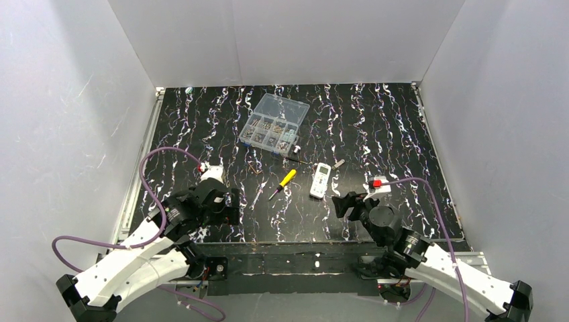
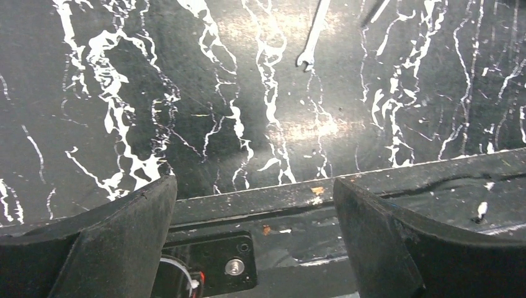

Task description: Load the batteries into the remote control

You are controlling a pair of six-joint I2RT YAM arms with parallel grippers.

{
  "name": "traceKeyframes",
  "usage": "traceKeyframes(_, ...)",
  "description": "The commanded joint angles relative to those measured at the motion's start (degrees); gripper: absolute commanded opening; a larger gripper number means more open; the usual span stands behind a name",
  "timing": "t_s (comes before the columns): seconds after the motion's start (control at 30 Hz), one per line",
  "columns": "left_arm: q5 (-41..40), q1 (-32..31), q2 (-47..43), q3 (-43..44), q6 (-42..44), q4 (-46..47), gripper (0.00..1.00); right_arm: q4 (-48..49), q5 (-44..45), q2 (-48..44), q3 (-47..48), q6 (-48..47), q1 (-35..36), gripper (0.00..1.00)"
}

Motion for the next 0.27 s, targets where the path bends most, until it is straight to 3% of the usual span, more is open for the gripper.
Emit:
traceKeyframes(0.0, -5.9, 0.0, -0.4, -1.1, 1.2, -5.5, 0.98, 0.1, 5.2, -3.0, -0.2, -0.2, -0.1, 0.8)
traceKeyframes(0.23, -8.0, 0.0, 1.6, -0.3, 0.0, -7.1, 0.98, -3.3, 5.2, -0.6, 2.1, -1.0, -0.1, 0.81)
